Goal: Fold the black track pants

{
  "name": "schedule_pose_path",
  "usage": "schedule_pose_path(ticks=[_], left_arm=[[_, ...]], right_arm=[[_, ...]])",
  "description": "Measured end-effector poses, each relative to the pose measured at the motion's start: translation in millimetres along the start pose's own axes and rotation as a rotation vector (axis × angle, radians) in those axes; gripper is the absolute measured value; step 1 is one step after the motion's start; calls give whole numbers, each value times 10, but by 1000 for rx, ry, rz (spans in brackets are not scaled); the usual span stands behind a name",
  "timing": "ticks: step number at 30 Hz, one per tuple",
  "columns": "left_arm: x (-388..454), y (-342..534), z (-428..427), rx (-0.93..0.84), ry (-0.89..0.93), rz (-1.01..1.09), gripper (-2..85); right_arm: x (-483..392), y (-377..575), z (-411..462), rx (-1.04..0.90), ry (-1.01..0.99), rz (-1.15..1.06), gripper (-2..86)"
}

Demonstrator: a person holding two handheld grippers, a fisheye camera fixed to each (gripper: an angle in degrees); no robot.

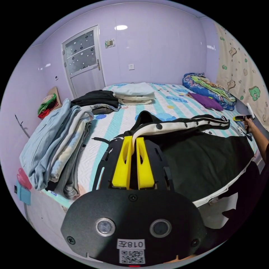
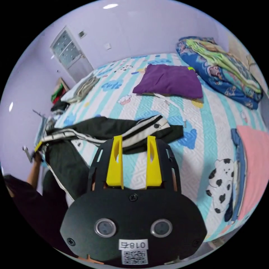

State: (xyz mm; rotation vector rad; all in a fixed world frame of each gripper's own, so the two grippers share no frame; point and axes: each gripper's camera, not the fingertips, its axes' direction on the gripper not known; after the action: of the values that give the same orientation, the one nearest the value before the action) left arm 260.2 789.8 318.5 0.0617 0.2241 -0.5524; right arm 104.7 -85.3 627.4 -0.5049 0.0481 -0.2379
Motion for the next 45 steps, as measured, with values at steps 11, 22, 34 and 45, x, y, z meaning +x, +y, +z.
schedule_pose_path(ticks=[11,22,34,45], left_arm=[[-197,254,29,14,34,-67,-8],[-430,20,89,32,138,-120,-6],[-46,-445,-723,117,243,78,1],[521,506,33,-238,257,97,12]], right_arm=[[547,-510,488,-163,205,241,64],[1163,-108,-544,44,-57,393,0],[1807,1629,-2381,435,-321,475,-3],[2468,3835,-1588,390,-386,736,-2]])
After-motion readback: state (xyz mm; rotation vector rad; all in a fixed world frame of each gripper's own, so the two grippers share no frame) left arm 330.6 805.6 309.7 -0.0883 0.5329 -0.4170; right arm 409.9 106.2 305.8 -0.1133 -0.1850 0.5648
